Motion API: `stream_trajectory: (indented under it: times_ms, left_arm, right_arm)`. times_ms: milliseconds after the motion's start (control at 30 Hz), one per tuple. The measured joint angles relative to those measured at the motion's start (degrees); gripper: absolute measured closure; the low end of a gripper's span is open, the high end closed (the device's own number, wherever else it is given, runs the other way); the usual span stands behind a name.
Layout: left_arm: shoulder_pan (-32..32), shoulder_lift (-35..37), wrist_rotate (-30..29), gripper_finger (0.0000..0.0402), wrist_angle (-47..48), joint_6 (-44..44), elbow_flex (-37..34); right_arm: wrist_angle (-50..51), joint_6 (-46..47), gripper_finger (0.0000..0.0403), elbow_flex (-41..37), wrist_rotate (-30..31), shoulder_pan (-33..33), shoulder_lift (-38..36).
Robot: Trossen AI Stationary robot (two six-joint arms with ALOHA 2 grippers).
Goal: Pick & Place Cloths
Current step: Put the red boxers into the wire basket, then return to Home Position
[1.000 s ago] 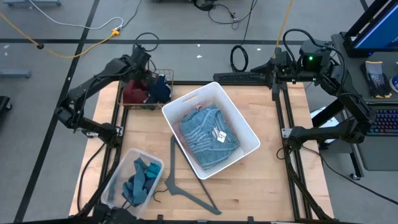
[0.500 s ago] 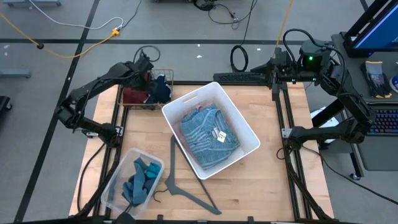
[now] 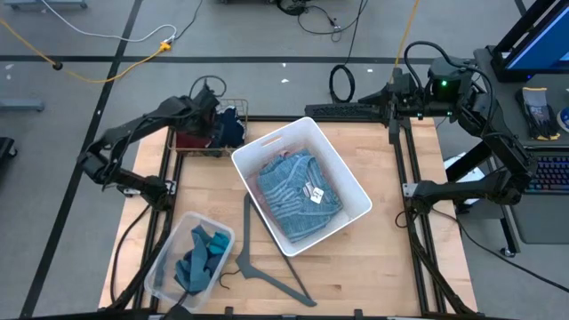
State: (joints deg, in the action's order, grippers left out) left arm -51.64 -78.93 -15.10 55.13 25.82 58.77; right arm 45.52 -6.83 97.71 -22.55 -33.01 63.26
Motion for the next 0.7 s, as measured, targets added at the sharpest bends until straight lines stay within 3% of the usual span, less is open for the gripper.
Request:
stream_trajectory:
  times_ms: [233,367,533,700]
  left_arm:
    - [2.19,6.13,0.49,0.0385,-1.95,-3.19,7.57]
    - [5.59,11.85,7.08,0.0385,-8.83,-6.24,8.23]
    - [13.01,17.83,9.37,0.0387,-15.61,-9.01,8.23]
    - [21.86,22.64,9.29,0.0398,-20.25,-9.66,8.23]
  right_arm:
    - [1.21,0.07,0.0287,0.00,0.00,0.00,0.02]
    - [6.11,-1.02,0.0287,0.00,0.29,0.00,-0.43]
    - [10.38,-3.41,0.0290,-1.39,4.00,0.50,-2.68]
    - [6.54,-2.62,0.0297,-7.54,4.73,0.66,-8.56]
